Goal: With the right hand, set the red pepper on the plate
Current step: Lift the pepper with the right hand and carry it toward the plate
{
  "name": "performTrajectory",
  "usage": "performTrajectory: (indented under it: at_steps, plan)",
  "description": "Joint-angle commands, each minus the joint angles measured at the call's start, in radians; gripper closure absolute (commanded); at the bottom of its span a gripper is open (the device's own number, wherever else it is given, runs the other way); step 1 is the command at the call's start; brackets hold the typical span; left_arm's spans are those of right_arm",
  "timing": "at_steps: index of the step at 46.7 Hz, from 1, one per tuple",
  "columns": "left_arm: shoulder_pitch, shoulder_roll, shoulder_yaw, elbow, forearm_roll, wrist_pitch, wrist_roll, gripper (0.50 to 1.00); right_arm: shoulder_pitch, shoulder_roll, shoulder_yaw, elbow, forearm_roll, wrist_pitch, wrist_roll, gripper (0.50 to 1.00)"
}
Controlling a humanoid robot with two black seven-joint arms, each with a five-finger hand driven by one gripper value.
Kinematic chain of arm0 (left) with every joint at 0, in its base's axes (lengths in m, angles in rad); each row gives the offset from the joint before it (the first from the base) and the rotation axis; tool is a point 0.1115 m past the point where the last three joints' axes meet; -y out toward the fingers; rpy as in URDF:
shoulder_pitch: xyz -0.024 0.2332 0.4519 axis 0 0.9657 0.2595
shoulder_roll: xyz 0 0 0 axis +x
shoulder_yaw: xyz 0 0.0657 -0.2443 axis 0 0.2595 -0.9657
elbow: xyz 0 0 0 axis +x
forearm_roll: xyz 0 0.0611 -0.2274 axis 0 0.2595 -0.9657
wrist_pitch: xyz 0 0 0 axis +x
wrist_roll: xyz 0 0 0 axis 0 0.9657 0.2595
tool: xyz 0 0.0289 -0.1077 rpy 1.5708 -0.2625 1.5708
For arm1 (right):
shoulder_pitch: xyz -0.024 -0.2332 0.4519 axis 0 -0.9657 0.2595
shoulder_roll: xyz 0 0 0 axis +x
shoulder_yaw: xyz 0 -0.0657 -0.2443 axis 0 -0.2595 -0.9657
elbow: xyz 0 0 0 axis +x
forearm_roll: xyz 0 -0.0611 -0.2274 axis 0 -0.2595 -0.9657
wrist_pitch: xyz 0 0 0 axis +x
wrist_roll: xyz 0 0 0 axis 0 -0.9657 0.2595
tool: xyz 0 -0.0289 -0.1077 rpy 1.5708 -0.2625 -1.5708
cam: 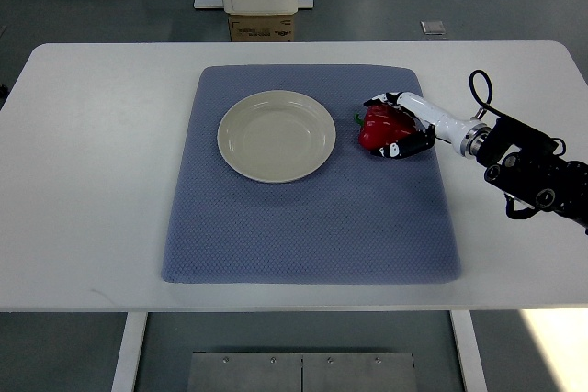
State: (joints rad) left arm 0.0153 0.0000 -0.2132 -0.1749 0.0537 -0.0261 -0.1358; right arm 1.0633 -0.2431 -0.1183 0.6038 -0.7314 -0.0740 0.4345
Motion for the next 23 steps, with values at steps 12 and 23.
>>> performTrajectory:
  at_steps: [12, 23]
  plan:
    - [0.0, 0.0, 0.0, 0.0, 0.0, 0.0, -0.001, 0.5, 0.087, -0.002, 0.055, 0.008, 0.01, 0.025, -0.022, 0.996]
    - [0.0, 0.0, 0.0, 0.0, 0.0, 0.0, -0.001, 0.5, 0.156, 0.022, 0.057, 0.022, 0.03, 0.04, -0.04, 1.0]
